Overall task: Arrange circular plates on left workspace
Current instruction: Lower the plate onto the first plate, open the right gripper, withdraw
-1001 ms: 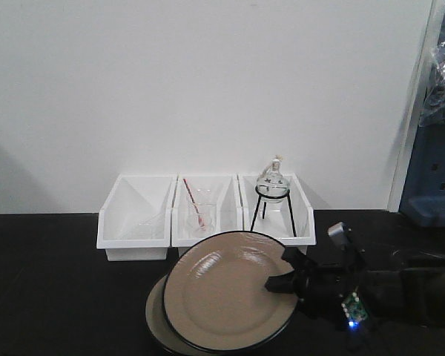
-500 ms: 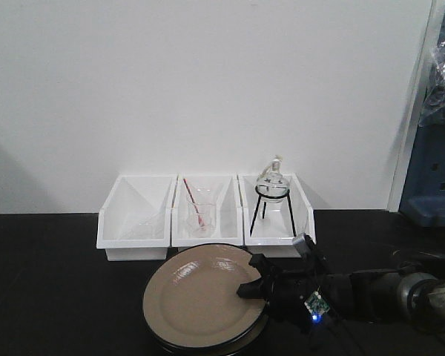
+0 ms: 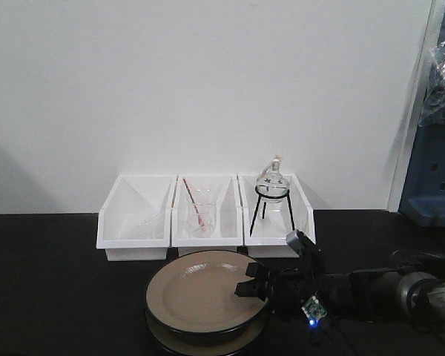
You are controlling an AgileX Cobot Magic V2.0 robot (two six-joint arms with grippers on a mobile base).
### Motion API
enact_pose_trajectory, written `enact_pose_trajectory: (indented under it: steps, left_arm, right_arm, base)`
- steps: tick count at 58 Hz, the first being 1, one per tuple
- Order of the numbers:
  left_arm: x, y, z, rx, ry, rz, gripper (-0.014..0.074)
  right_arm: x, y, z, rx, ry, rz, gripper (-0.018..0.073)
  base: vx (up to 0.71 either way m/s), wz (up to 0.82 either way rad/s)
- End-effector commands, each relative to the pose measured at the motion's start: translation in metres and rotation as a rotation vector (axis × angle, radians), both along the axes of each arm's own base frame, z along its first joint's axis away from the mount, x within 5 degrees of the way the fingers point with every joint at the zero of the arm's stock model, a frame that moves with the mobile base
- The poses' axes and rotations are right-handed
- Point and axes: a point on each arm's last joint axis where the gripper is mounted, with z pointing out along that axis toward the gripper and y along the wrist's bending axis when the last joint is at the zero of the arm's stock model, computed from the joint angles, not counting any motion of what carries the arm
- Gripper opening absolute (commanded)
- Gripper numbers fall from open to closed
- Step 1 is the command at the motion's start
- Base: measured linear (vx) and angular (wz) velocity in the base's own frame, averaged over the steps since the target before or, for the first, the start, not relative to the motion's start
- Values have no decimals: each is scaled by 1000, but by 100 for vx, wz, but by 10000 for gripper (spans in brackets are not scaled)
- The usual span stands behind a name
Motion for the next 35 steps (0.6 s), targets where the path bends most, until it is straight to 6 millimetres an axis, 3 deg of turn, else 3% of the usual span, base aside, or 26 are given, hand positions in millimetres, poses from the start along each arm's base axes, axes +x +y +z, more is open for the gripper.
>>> enact_pose_trajectory:
  steps: [1, 7, 21, 35]
  left_arm:
    - [1, -2, 14, -40, -54, 20, 0]
    - [1, -2, 14, -40, -54, 20, 0]
    - [0, -2, 14, -43, -51, 18, 0]
    - [0, -3, 14, -46, -48, 13, 0]
  right_arm:
    - [2, 1, 41, -34, -205, 96, 442]
    - [3, 0, 41, -110, -292, 150, 484]
    - [6, -6, 48, -289, -450, 194, 475]
    - [6, -17, 76, -446, -559, 138, 441]
  base:
    - [0, 0]
    - [0, 0]
    - [0, 0]
    - [0, 0]
